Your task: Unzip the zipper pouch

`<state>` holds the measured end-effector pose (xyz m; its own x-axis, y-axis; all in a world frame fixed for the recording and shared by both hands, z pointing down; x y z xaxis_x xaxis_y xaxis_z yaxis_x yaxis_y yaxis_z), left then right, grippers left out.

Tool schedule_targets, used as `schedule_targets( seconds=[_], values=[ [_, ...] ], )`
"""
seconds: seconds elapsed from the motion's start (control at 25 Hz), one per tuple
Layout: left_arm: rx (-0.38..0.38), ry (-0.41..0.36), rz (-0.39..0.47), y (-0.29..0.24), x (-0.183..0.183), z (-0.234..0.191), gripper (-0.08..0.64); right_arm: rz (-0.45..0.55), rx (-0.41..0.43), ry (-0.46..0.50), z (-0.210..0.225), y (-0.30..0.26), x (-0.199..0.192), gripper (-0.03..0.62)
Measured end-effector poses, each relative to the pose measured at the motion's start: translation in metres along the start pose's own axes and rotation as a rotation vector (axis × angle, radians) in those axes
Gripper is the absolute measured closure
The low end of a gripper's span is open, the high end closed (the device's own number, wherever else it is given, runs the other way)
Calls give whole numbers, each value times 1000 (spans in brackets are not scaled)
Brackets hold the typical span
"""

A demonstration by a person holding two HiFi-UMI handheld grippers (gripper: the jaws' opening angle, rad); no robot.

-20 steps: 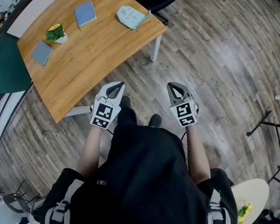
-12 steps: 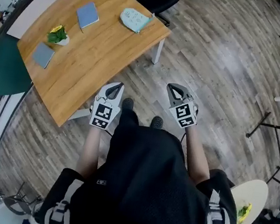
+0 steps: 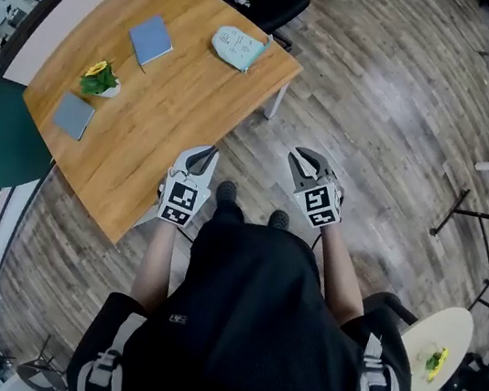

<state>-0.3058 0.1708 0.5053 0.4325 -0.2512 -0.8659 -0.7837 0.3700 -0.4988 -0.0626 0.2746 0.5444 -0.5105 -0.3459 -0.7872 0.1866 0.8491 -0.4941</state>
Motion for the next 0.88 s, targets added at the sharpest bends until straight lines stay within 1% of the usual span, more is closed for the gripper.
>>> schedule_targets(
  seconds=[0.12,0.24,0.36,0.48,0.52,0.6,0.76,0.88],
  values=[
    [-25,-15,2,-5,1,-8,485,0,-5,-11,-1,-9,6,458],
    [-46,-24,4,-8,2,-19,440,-11,-22,-20,-1,-18,10,400],
    [-73,-19,4,-11,2,-28,414,-17,-27,-33,-3,-27,12,351],
    [-103,-11,14,-14,6,-34,374,-28,-32,-45,-2,-34,12,284],
    [-112,-11,17,-15,7,-36,363,-35,-41,-49,-2,-36,12,255],
    [-125,-17,18,-17,8,-41,347,-45,-72,-51,-1,-38,12,224],
    [-140,-27,17,-21,9,-49,324,-44,-122,-51,1,-41,16,200],
    [-151,-32,19,-24,9,-55,319,-52,-143,-59,3,-43,17,196]
  ],
)
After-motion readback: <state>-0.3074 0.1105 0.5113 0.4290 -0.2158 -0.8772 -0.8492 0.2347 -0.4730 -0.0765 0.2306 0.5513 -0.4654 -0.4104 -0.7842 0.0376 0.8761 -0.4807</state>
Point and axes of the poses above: the fingertips, and each gripper's own axes: y backward along the fingers, z to its right, x out of its top, the point moved 8 cm from there along y, backward along the fingers, and after that the axes turned 12 degrees about y, right-handed, at the moved point
